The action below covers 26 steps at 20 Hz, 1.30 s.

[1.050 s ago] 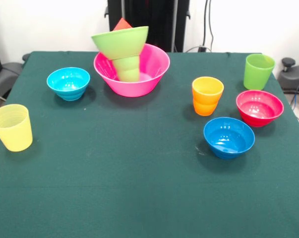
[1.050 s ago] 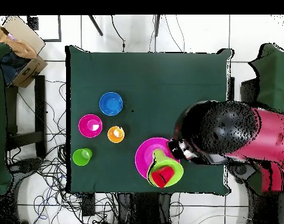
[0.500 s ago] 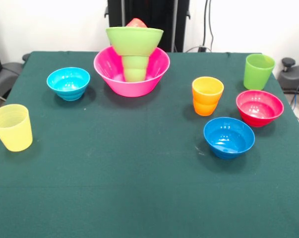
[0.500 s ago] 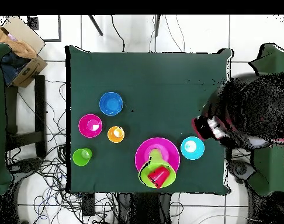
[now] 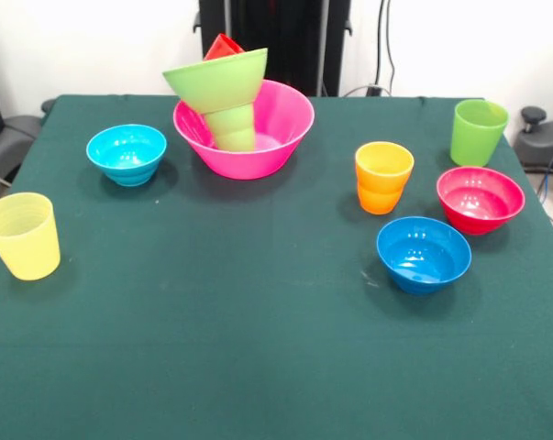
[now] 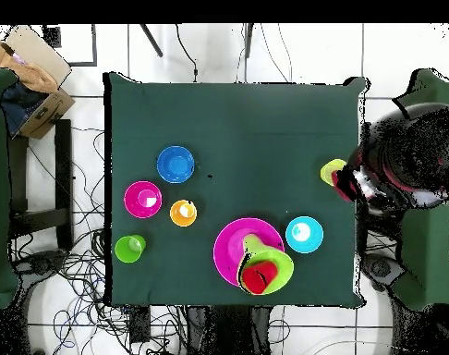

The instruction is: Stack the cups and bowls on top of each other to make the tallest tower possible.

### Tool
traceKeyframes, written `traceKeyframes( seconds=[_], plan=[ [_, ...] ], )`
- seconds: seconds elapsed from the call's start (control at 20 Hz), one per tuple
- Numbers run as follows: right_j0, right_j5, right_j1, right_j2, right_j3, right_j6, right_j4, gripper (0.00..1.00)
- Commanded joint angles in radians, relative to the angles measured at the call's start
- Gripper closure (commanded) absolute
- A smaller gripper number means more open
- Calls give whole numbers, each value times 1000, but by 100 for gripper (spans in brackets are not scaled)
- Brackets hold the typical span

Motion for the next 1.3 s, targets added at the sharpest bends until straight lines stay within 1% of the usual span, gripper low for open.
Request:
traceKeyframes(
  seconds=[0.05,0.15,0.25,0.35,0.4,0.45,0.55,0.65,0.75,0.85,0.95,1.1,1.2,1.3],
  plan=[
    [-27,-218,198,-11,108,-78,-108,0],
    [-26,-166,194,-8,75,-110,-113,0],
    [-28,-69,163,9,25,-168,-98,0],
    [-36,7,128,33,-19,-228,-85,0],
    [-43,11,115,39,-14,-256,-92,0],
    [-44,-2,120,39,-12,-258,-101,0],
    [-45,-48,167,29,-15,-237,-131,0],
    [-55,-89,217,25,-22,-216,-137,0],
    [-70,-127,231,26,-4,-212,-133,0],
    [-80,-149,221,33,18,-211,-122,0],
    [-72,-154,197,34,38,-200,-123,0],
    [-44,-165,177,31,64,-130,-105,0],
    [-23,-190,171,21,81,-83,-113,0],
    [-24,-176,138,29,97,-97,-99,0]
  ],
)
